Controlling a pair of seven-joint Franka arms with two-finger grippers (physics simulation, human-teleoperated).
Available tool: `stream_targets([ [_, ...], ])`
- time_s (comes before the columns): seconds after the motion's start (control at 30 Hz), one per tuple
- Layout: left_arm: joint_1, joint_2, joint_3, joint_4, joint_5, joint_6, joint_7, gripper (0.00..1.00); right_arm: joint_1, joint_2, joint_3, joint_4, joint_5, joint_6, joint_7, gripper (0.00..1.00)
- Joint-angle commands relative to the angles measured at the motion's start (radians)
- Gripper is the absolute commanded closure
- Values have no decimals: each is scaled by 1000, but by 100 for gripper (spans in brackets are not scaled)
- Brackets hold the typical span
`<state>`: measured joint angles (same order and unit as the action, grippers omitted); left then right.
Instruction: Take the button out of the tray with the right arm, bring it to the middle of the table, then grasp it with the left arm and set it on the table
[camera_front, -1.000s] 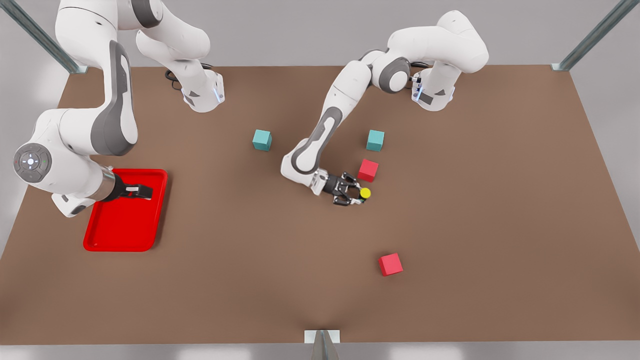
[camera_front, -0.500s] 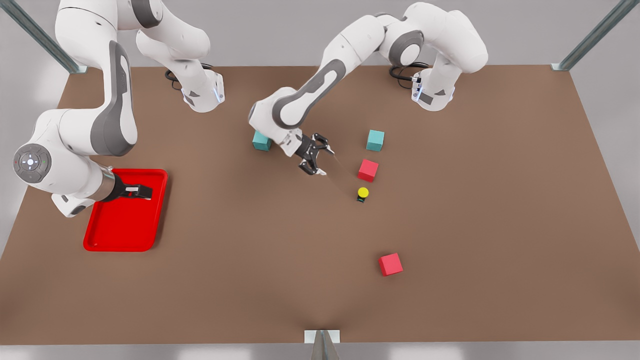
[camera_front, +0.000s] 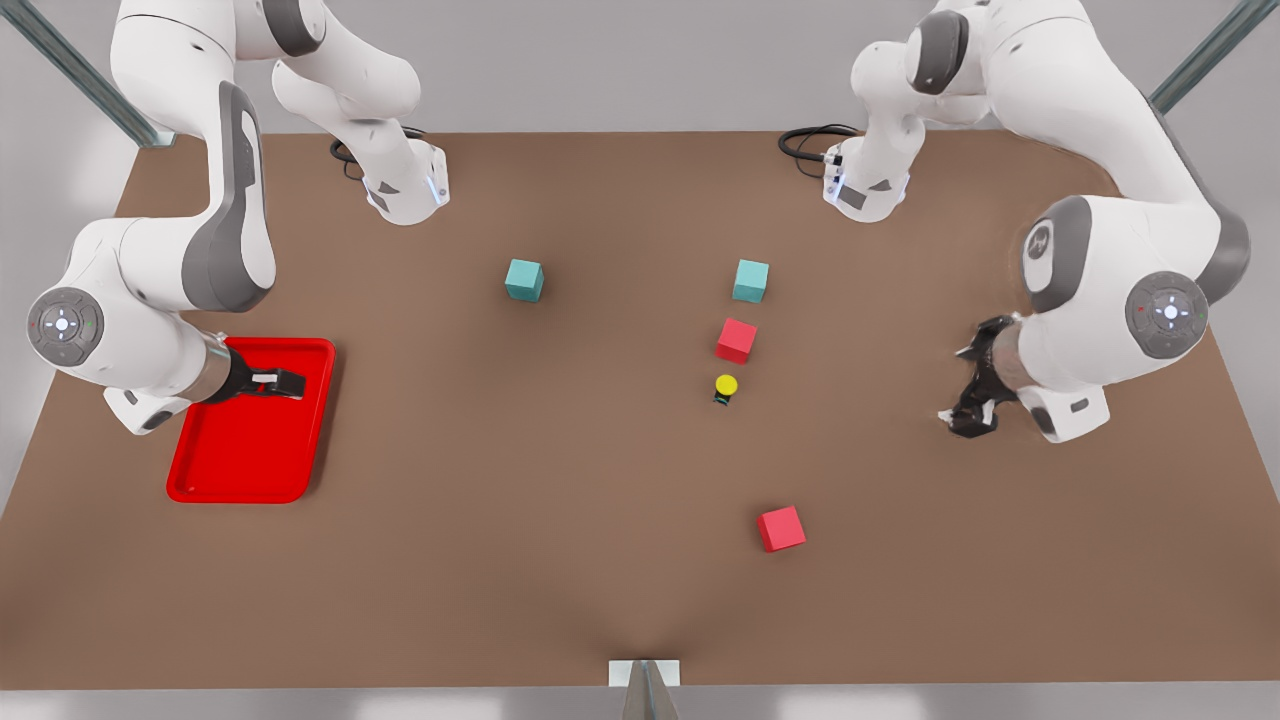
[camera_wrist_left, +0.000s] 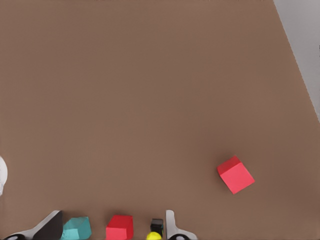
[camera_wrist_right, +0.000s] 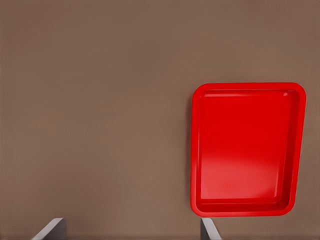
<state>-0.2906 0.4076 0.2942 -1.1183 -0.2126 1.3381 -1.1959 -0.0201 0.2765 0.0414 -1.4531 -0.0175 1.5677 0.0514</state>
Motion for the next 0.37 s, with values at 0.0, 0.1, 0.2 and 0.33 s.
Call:
stream_targets([
  [0.0, 28, -79, -3, -84, -70, -7, 1332, 0, 0, -2, 0, 0, 1, 0, -1, 0],
  [0.1, -31, -240, -17, -367, 78, 233, 1328, 0, 0, -2, 0, -1, 1, 0, -1, 0],
  [0.2, -33, -231, -64, -362, 133, 233, 1240, 0, -1, 0, 0, -1, 1, 0, -1, 0],
  [0.33, -36, -234, -99, -360, 187, 239, 1239, 0, 0, -2, 0, -1, 1, -2, -1, 0],
])
